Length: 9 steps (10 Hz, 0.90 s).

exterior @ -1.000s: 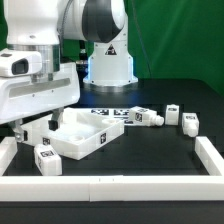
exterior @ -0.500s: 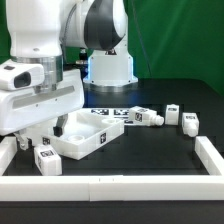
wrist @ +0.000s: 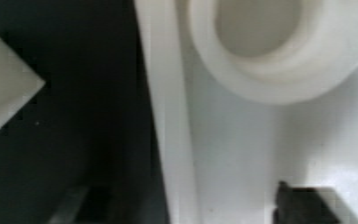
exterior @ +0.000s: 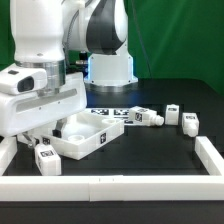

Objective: Assemble one leg

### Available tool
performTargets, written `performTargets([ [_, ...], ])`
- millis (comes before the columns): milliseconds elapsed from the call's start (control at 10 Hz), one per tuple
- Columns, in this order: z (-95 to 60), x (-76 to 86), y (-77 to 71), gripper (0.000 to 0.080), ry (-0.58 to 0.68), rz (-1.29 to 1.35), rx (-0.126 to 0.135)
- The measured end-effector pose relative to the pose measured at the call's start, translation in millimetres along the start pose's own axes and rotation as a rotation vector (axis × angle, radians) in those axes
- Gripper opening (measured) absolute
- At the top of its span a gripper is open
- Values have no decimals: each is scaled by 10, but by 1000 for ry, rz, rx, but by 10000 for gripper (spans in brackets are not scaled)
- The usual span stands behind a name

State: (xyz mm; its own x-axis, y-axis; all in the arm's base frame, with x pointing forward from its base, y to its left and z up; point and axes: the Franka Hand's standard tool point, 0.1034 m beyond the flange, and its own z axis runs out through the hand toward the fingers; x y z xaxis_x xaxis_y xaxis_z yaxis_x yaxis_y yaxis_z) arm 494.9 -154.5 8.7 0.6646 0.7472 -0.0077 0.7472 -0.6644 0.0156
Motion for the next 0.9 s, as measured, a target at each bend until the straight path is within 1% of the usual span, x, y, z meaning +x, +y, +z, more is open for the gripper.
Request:
performTargets([
  [100, 0, 0, 0, 311, 0, 0, 0],
  [200, 0, -1, 0, 137, 0, 0, 0],
  [300, 0, -2, 1, 137, 0, 3, 0],
  [400, -14, 7, -3, 52, 3, 48, -6],
  [500, -65, 37, -34, 52, 9, 138, -20],
  [600, -109, 104, -69, 52, 9, 233, -12],
  [700, -163, 237, -129, 52, 0, 352, 18],
  [800, -218, 419, -209, 52, -4, 468, 31],
  [900, -227, 620, -303, 52, -8, 558, 36],
])
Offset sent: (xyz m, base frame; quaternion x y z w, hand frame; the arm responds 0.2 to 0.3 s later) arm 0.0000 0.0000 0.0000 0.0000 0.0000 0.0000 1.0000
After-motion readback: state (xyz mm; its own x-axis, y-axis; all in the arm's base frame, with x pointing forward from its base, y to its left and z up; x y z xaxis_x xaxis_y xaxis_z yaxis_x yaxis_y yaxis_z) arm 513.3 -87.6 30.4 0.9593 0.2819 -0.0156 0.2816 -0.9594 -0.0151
